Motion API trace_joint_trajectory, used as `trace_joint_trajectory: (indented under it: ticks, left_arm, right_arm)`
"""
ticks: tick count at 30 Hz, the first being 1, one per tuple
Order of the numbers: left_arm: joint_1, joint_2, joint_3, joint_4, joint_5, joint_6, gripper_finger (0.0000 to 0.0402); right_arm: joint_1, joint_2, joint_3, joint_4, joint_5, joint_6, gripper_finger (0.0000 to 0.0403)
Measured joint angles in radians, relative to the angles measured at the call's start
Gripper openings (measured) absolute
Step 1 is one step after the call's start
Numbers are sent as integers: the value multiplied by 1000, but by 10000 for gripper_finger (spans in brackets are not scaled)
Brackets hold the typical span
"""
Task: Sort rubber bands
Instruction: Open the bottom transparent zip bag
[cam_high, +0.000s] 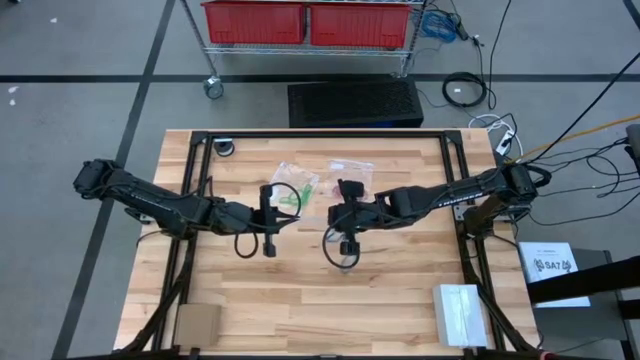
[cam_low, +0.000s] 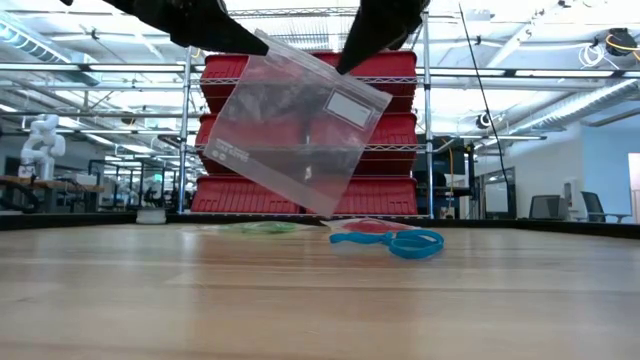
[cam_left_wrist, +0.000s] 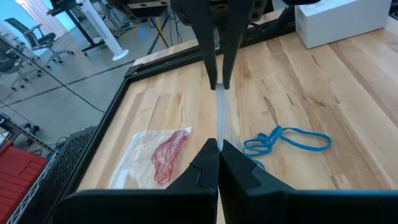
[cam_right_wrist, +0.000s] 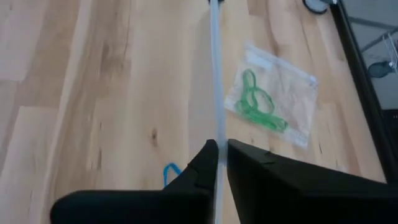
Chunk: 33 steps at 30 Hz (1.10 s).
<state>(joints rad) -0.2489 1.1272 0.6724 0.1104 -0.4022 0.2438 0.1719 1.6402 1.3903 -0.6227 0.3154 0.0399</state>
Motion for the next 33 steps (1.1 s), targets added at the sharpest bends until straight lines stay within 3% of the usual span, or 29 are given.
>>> trace_joint_trajectory:
  ticks: [13, 20, 33]
  left_arm:
    - [0, 0, 0, -13, -1, 0, 1]
    - [0, 0, 0, -15, -2, 0, 1]
    - [0, 0, 0, -18, -9, 0, 2]
  right_arm:
    - [0, 0, 0, -182, 1, 104, 0]
    - [0, 0, 0, -165, 50, 112, 4]
    - [4, -34, 0, -140, 69, 136, 120]
